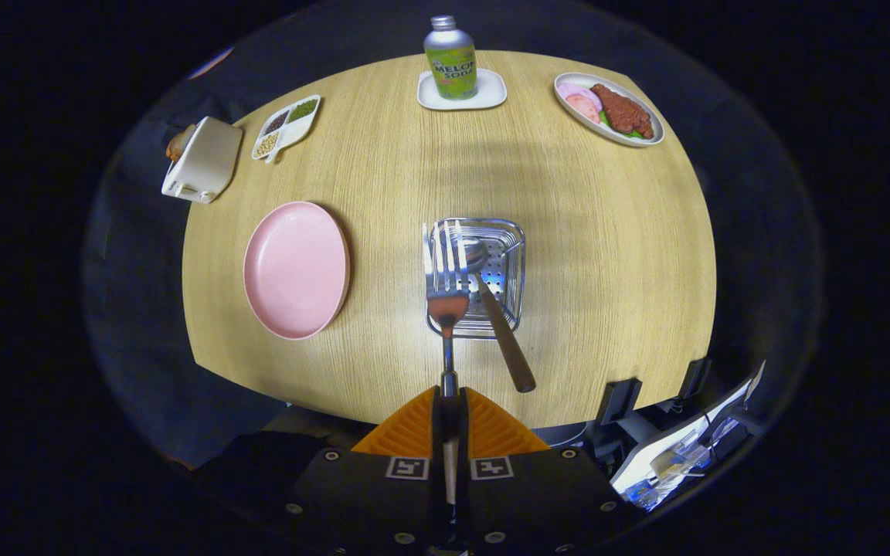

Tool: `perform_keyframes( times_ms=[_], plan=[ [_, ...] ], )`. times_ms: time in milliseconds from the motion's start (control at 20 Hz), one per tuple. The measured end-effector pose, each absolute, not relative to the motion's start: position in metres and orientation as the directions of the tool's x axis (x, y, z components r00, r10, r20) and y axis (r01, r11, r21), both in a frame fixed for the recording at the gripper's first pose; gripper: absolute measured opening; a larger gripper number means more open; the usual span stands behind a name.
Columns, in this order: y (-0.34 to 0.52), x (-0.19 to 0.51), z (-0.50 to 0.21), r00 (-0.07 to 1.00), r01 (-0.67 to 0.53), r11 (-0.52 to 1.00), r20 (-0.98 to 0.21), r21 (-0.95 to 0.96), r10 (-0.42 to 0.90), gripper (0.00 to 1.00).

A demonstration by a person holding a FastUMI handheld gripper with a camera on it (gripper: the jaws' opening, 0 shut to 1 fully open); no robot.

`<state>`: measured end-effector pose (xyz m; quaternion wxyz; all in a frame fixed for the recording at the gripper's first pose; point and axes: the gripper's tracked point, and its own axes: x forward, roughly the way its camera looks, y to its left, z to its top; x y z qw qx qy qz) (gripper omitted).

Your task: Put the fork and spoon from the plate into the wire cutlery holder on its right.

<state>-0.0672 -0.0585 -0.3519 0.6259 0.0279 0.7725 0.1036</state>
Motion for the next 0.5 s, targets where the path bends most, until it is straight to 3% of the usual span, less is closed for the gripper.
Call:
perform_keyframes(
  times_ms=[500],
  plan=[
    [-0.068,-0.060,-0.374,-0.417,-0.108,0.978,-0.901,0.176,0.117,0.07]
  ],
)
